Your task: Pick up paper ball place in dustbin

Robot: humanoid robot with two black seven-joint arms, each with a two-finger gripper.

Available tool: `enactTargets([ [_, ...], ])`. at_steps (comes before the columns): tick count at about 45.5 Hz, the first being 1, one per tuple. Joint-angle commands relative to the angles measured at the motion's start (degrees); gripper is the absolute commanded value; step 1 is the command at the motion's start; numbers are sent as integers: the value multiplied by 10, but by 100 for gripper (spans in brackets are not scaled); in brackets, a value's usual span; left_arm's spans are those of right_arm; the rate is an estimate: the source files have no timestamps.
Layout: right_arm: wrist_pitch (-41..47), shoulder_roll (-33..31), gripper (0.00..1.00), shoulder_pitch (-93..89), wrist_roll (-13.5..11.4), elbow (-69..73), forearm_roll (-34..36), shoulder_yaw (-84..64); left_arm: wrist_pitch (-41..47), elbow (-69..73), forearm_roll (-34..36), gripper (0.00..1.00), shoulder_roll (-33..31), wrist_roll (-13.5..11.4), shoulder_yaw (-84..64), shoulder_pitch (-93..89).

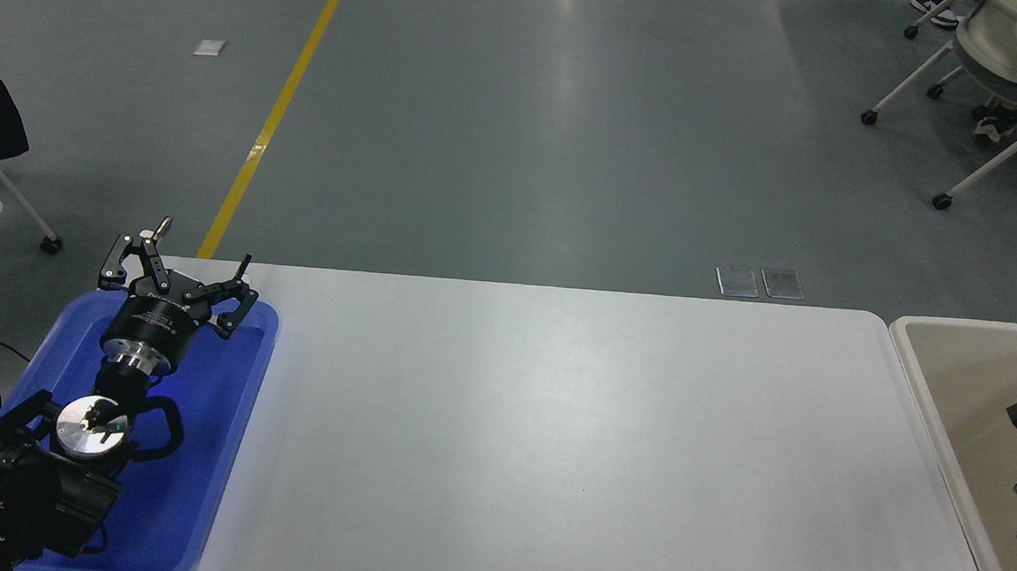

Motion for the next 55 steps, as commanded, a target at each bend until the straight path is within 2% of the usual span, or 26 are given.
enactTargets([
  [1,2,17,100,106,1,6,0,10,0,0,0,100,0,0,0,0],
  [8,1,48,100,145,2,8,0,21,0,-1,0,100,0,1,0,0],
  [13,0,56,100,160,9,29,0,84,1,0,0,100,0,0,0,0],
  [22,2,46,100,148,47,118,-1,314,1,0,0,100,0,1,0,0],
  [26,2,23,100,124,62,184,-2,420,1,-1,0,100,0,0,0,0],
  [29,2,11,100,101,85,235,-7,489,1,0,0,100,0,0,0,0],
  [33,2,10,100,52,136,285,-10,577,1,0,0,100,-1,0,0,0],
  [41,17,16,100,-36,286,341,-10,683,0,0,0,100,-1,1,0,0],
  [44,24,16,100,-65,331,356,-10,693,0,0,0,100,0,0,0,0],
  [48,36,17,100,-95,355,361,-11,699,0,0,0,100,0,0,0,0],
  [55,60,36,100,-146,356,361,-11,718,0,0,0,100,0,0,0,0],
])
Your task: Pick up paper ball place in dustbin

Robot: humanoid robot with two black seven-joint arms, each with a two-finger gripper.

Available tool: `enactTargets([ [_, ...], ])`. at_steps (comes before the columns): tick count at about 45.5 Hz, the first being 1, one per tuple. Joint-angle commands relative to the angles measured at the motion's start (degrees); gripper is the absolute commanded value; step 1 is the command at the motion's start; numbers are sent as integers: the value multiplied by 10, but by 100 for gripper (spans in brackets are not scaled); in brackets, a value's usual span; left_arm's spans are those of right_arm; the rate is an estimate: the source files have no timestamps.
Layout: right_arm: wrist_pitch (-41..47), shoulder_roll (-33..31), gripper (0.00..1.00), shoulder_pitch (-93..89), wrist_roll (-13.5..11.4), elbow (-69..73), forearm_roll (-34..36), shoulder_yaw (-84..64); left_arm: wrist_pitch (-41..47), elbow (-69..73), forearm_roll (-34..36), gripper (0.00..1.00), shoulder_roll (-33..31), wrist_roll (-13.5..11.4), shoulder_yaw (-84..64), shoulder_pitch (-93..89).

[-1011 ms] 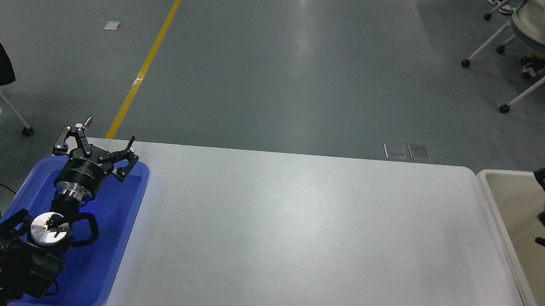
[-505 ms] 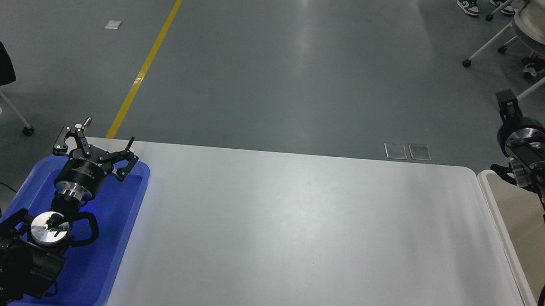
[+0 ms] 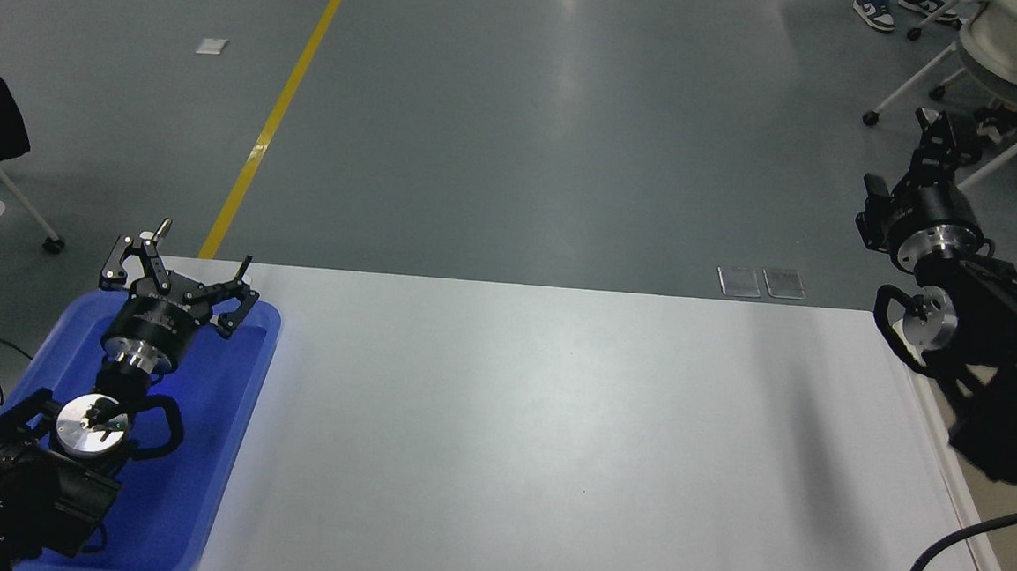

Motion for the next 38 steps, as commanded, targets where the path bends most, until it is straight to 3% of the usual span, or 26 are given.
enactTargets([
  [1,34,20,100,-91,59,30,-1,61,0,0,0,100,-1,1,0,-1],
  [23,97,84,100,-152,59,28,-1,95,0,0,0,100,0,0,0,0],
  [38,97,84,100,-153,58,25,-1,88,0,-1,0,100,0,1,0,0],
])
